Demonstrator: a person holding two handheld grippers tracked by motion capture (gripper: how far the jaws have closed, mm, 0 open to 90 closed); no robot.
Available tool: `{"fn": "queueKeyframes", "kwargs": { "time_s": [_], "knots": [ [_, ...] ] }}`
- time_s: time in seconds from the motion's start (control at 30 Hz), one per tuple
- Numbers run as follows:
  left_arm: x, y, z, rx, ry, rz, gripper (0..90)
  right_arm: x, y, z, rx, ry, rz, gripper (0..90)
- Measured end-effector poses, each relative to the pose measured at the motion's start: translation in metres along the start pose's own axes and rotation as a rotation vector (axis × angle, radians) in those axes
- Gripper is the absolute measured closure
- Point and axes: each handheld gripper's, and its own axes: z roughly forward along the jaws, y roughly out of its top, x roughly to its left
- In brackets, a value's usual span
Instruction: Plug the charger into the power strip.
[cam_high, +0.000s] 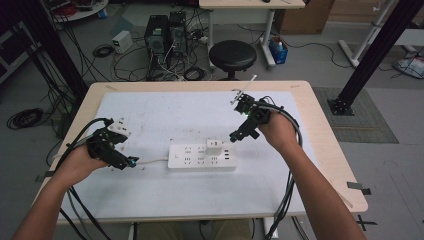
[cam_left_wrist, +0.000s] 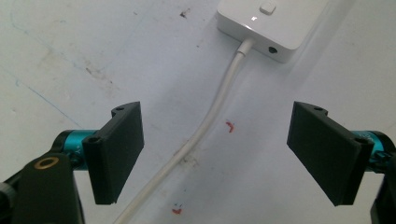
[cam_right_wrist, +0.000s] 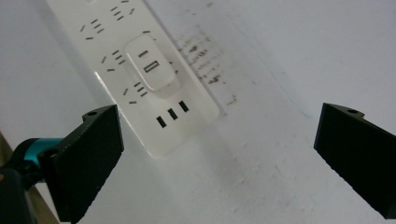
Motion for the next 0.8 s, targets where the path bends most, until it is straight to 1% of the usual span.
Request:
{"fn": "queueKeyframes", "kwargs": {
  "time_s": [0.07, 0.17, 0.2, 0.23, 0.3, 0.33, 0.4, 0.43, 0.47, 0.6, 0.63, 0.7, 0.73, 0.8],
  "knots": [
    [0.000, 0.001, -0.002, -0.005, 0.007, -0.005, 18.7, -0.002, -0.008, -0.007, -0.027, -0.022, 0.041, 0.8],
    [0.000, 0.002, -0.005, -0.016, 0.015, -0.008, 18.7, -0.006, -0.020, -0.015, -0.043, -0.048, 0.092, 0.8],
    [0.001, 0.002, -0.006, -0.016, 0.018, -0.001, 18.7, -0.007, -0.023, -0.018, -0.046, -0.055, 0.114, 0.8],
    [0.000, 0.002, -0.006, -0.015, 0.021, -0.001, 18.7, -0.008, -0.028, -0.020, -0.049, -0.061, 0.133, 0.8],
    [0.001, 0.001, -0.007, -0.022, 0.028, -0.015, 18.7, -0.010, -0.035, -0.023, -0.067, -0.061, 0.155, 0.8],
    [0.001, 0.000, -0.007, -0.025, 0.028, -0.022, 18.7, -0.010, -0.038, -0.024, -0.076, -0.063, 0.174, 0.8],
    [0.003, -0.002, -0.009, -0.038, 0.022, -0.034, 18.7, -0.011, -0.044, -0.028, -0.104, -0.068, 0.185, 0.8],
    [0.003, -0.003, -0.009, -0.041, 0.024, -0.043, 18.7, -0.011, -0.046, -0.030, -0.108, -0.068, 0.192, 0.8],
    [0.003, -0.003, -0.010, -0.049, 0.027, -0.054, 18.7, -0.011, -0.048, -0.032, -0.116, -0.078, 0.192, 0.8],
    [0.004, -0.001, -0.011, -0.059, 0.029, -0.058, 18.7, -0.012, -0.053, -0.035, -0.120, -0.080, 0.197, 0.8],
    [0.004, 0.000, -0.011, -0.062, 0.031, -0.063, 18.7, -0.013, -0.058, -0.036, -0.125, -0.090, 0.202, 0.8],
    [0.003, 0.001, -0.010, -0.056, 0.035, -0.060, 18.7, -0.014, -0.062, -0.036, -0.131, -0.090, 0.215, 0.8],
    [0.002, 0.002, -0.009, -0.065, 0.034, -0.065, 18.7, -0.014, -0.065, -0.036, -0.131, -0.091, 0.220, 0.8],
    [0.002, 0.003, -0.009, -0.055, 0.031, -0.057, 18.7, -0.015, -0.070, -0.035, -0.131, -0.090, 0.227, 0.8]
  ]
}}
